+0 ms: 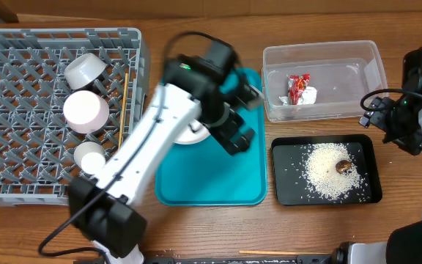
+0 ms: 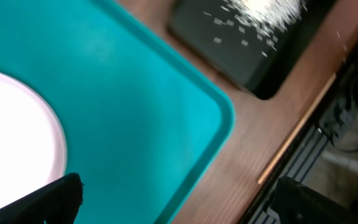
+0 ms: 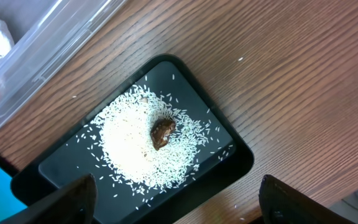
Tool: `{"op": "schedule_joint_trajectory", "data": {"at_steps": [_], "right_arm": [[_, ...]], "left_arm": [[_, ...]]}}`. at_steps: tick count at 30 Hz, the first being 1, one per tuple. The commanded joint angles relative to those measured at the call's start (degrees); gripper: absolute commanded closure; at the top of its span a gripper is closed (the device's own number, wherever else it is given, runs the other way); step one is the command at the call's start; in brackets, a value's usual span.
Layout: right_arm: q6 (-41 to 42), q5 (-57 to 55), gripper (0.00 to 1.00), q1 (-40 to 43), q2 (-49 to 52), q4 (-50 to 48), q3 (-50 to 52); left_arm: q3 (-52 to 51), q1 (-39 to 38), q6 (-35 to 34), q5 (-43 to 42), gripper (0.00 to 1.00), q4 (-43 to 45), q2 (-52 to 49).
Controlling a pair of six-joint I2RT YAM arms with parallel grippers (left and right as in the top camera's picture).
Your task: Sort waste into correct bins and load items into the dishwasher
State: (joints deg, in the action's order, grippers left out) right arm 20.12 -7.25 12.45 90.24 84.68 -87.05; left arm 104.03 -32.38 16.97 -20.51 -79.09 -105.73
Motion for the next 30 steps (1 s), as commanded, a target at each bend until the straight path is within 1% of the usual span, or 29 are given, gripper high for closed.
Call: {"op": "schedule_joint_trajectory", "data": {"at_steps": [1,5,6,8,10,11,14,16,18,21,22,24,27,28,30], "right_arm": [[0.6,1.4,0.15,0.2,-1.3,-0.1,-1.5],[0.5,1.4,0.14,0.2,-1.3,-0.1,-1.5],[0.5,1.4,0.14,0.2,-1.3,-0.1,-1.5],[0.5,1.9,0.14,0.2,-1.3,-0.2,-1.5],[0.4,2.2,0.14,0.2,-1.3,-0.1,-1.5],[0.4,2.2,0.14,0.2,-1.3,-0.1,-1.5],[0.0,2.4,0.14,0.2,-1.3,-0.1,-1.5],[0.0,2.5,0.15,0.2,-1.3,-0.2,-1.5],[0.0,2.4,0.14,0.2,-1.3,-0.1,-1.5],[0.0,2.4,0.14,0.2,-1.3,-0.1,-1.5],[0.0,2.5,0.15,0.2,-1.3,-0.1,-1.5],[0.0,2.5,0.14,0.2,-1.3,-0.2,-1.5],[0.0,2.4,0.15,0.2,-1.3,-0.1,-1.5],[0.0,2.4,0.15,0.2,-1.3,-0.1,-1.5],[0.0,2.4,0.14,0.2,-1.3,-0.1,-1.5]], "left_arm": [[-0.9,-4.5,-0.1,4.8,0.00,0.0,-1.9],[-0.9,-3.2,-7.8,14.9,0.00,3.0,-1.8],[-0.9,-2.8,-8.6,16.3,0.00,3.8,-1.8],[-1.1,-1.7,-8.9,19.5,0.03,6.8,-2.2],[-1.4,-1.3,-8.9,19.7,0.04,8.9,-3.2],[-1.8,-1.3,-8.9,20.5,0.08,10.0,-4.6],[-2.3,-1.4,-11.0,22.5,0.08,10.5,-8.2],[-2.5,-1.3,-11.9,22.6,0.10,10.8,-12.5],[-2.5,-1.3,-11.9,22.7,0.15,11.4,-16.2],[-2.5,-1.4,-12.9,22.7,0.32,11.6,-21.1],[-2.5,-1.2,-13.2,22.6,0.50,11.7,-22.7],[-2.5,-1.2,-13.2,22.7,0.70,11.5,-23.7],[-2.1,-1.3,-13.7,22.9,0.96,11.0,-23.8],[-0.2,-1.3,-16.3,24.2,0.96,8.8,-23.7],[3.9,-1.2,-17.7,24.1,0.96,5.6,-22.7]]}}
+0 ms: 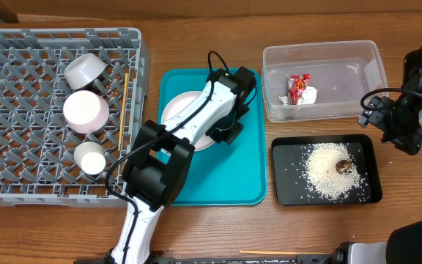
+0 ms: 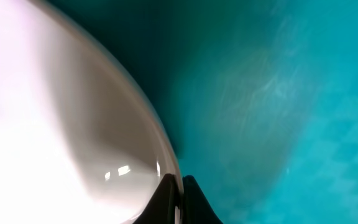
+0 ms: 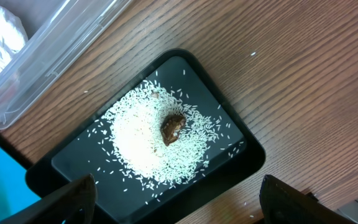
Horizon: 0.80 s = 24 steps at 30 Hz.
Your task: Sort waste into correct bins and load items into the dishwasher
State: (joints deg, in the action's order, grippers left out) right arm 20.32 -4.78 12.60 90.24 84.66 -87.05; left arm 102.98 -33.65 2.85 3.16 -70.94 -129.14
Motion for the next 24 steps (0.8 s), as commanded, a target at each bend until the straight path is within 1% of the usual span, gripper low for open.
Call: {"op": "schedule_joint_trajectory", "data": {"at_steps": [1,4,7,10,12,14,17,20,21,24], "right_arm": [[-0.5,0.0,0.15,0.0,-1.3,-0.1,-1.5],[-0.8,0.0,0.15,0.0,-1.3,-0.1,-1.5],[-0.8,0.0,0.14,0.0,-1.3,-0.1,-1.5],[-0.8,0.0,0.15,0.0,-1.3,-0.2,-1.5],[-0.8,0.0,0.15,0.0,-1.3,-0.3,-1.5],[-0.8,0.0,0.15,0.0,-1.3,-0.3,-1.5],[-0.8,0.0,0.15,0.0,-1.3,-0.3,-1.5],[-0.8,0.0,0.15,0.0,-1.3,-0.3,-1.5],[-0.8,0.0,0.14,0.0,-1.3,-0.3,-1.5],[-0.8,0.0,0.14,0.0,-1.3,-0.3,-1.5]], "left_arm": [[6.4,0.2,-3.8,0.3,0.96,-3.4,1.4],[14.1,1.2,-3.8,-0.2,0.96,-7.1,7.7],[18.0,5.4,-3.2,-1.7,0.96,-8.5,15.8],[18.1,11.5,0.6,-9.7,0.96,-8.5,21.3],[18.1,17.8,4.3,-18.8,0.96,-8.9,23.0],[18.1,22.6,7.3,-26.0,0.96,-9.6,23.1],[18.0,33.6,15.7,-42.2,0.96,-12.5,21.6],[17.9,39.3,19.5,-48.9,0.96,-14.1,19.7],[17.9,42.1,22.0,-52.8,0.96,-15.1,18.2],[17.9,45.6,23.4,-54.3,0.96,-17.0,14.6]]}}
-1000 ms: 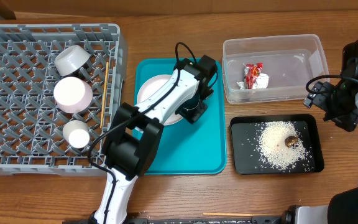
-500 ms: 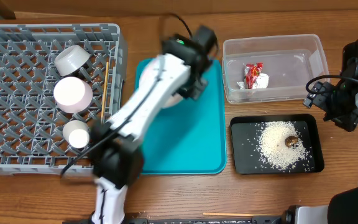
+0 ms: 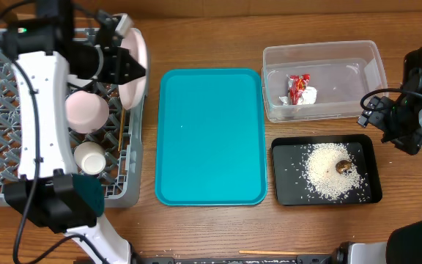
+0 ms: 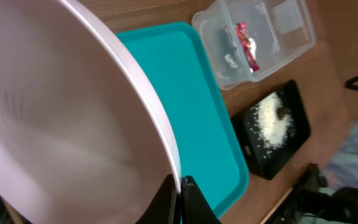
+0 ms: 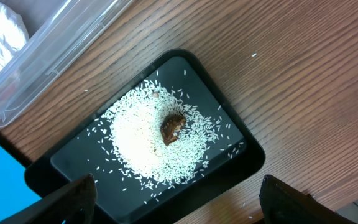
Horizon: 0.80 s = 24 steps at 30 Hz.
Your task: Sort waste into correct bins and load items into the dishwasher
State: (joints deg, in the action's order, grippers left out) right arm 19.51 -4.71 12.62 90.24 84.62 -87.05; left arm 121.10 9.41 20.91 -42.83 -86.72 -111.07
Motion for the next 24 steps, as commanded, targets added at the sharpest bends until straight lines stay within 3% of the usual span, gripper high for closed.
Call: {"op": "schedule_joint_trajectory", "data": {"at_steps": [1,5,7,8,9,13,19,24], "right_arm": [[0.0,-0.1,0.15,0.0,-1.3,-0.2,-1.5],[0.0,-0.1,0.14,0.0,-1.3,-0.1,-1.5],[0.0,-0.1,0.15,0.0,-1.3,0.0,-1.5],[0.0,-0.1,0.15,0.0,-1.3,0.0,-1.5],[0.0,-0.1,0.14,0.0,-1.3,-0.1,-1.5],[0.0,-0.1,0.15,0.0,-1.3,0.0,-1.5],[0.0,-0.1,0.15,0.0,-1.3,0.1,-1.5],[0.0,-0.1,0.14,0.0,-1.3,-0.1,-1.5]], "left_arm": [[-0.2,3.0,5.4,-8.4,0.96,-1.6,-4.4],[-0.2,3.8,8.5,-10.7,0.96,-3.1,-9.3],[-0.2,3.8,8.5,-6.0,0.96,-3.3,-10.4],[-0.2,3.8,7.5,-4.1,0.81,-3.2,-10.4],[-0.2,3.8,5.4,-1.5,0.53,-3.0,-10.3],[-0.1,4.9,-1.5,5.5,0.00,-3.2,-9.6],[-0.1,4.7,-4.5,8.0,0.00,-1.6,-1.1],[-0.1,-1.9,-12.3,21.3,0.00,0.1,8.5]]}}
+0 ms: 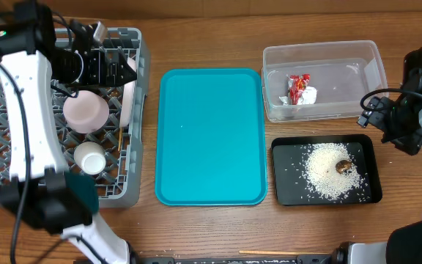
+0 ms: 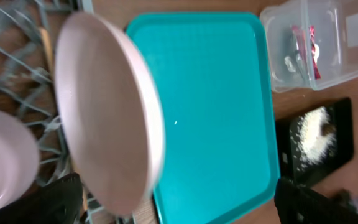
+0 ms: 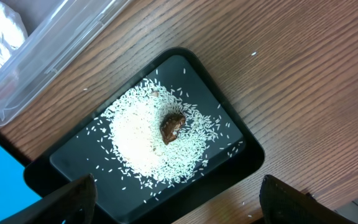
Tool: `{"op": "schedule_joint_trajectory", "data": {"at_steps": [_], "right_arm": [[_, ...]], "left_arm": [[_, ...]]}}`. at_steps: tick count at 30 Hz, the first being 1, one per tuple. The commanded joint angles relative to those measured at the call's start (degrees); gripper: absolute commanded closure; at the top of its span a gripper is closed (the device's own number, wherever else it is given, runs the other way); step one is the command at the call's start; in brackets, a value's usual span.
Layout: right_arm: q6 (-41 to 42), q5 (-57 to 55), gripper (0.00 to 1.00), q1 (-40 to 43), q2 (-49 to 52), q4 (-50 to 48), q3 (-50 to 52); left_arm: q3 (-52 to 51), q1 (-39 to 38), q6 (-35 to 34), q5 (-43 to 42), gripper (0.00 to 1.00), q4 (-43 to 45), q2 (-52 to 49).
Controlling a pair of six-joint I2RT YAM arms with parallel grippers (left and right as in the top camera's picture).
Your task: Sort waste into correct bins and load items into the dishwasher
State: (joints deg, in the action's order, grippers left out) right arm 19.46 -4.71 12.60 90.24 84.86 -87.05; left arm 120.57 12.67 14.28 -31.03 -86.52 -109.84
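A pale pink plate (image 2: pixel 107 121) stands on edge in the right side of the grey dish rack (image 1: pixel 20 147); from above it shows as a thin edge, the plate (image 1: pixel 128 103). My left gripper (image 2: pixel 173 205) is open just behind the plate, holding nothing, and hangs over the rack as the left gripper (image 1: pixel 114 70). My right gripper (image 3: pixel 179 208) is open above the black tray (image 3: pixel 229 158), which holds rice and a brown scrap (image 3: pixel 173 124).
A pink bowl (image 1: pixel 86 111) and a small cup (image 1: pixel 91 156) sit in the rack. The bare teal tray (image 1: pixel 211 136) lies mid-table. A clear bin (image 1: pixel 321 70) holds a red wrapper (image 1: pixel 297 88). A chopstick (image 1: pixel 269 253) lies at the front edge.
My left gripper was shut on the plate's rim above the rack's right side. Now the plate stands in the rack and the gripper is open behind it. The right arm is unmoved.
My left gripper hung open over the teal tray beside the plate. Then it was shut on the plate's rim on the tray. Then it held the plate over the rack, and now the plate stands there, let go. The right gripper stayed over the rice.
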Motion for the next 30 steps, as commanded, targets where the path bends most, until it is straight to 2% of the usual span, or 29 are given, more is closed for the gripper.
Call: {"op": "schedule_joint_trajectory", "data": {"at_steps": [1,4,6,7,11,12,15,20,30], "right_arm": [[0.0,-0.1,0.14,0.0,-1.3,-0.3,-1.5],[0.0,-0.1,0.14,0.0,-1.3,-0.3,-1.5],[0.0,-0.1,0.14,0.0,-1.3,-0.3,-1.5],[0.0,-0.1,0.14,0.0,-1.3,-0.3,-1.5],[0.0,-0.1,0.14,0.0,-1.3,-0.3,-1.5],[0.0,-0.1,0.14,0.0,-1.3,-0.3,-1.5],[0.1,-0.7,0.16,0.1,-1.3,0.6,-1.5],[1.2,1.0,0.15,4.8,-1.3,1.2,-1.5],[1.1,1.4,0.14,6.1,-1.3,1.2,-1.5]], "left_arm": [[0.5,-7.4,-6.6,12.3,0.00,-0.4,8.4],[0.5,-16.4,-8.6,18.2,0.00,-1.1,9.9],[-0.6,-27.2,-8.2,20.3,0.00,-2.3,9.4],[-1.1,-29.4,-8.0,21.1,0.00,-2.4,9.2],[-7.3,-41.2,-4.1,23.4,0.00,-2.4,9.1],[-10.7,-44.7,-4.0,23.6,0.04,-1.6,9.1],[-18.6,-50.4,-4.0,23.6,0.05,2.3,9.0],[-31.9,-60.1,-3.5,24.2,0.02,10.5,9.0],[-46.9,-71.6,-0.9,24.0,0.00,24.0,9.0]]}}
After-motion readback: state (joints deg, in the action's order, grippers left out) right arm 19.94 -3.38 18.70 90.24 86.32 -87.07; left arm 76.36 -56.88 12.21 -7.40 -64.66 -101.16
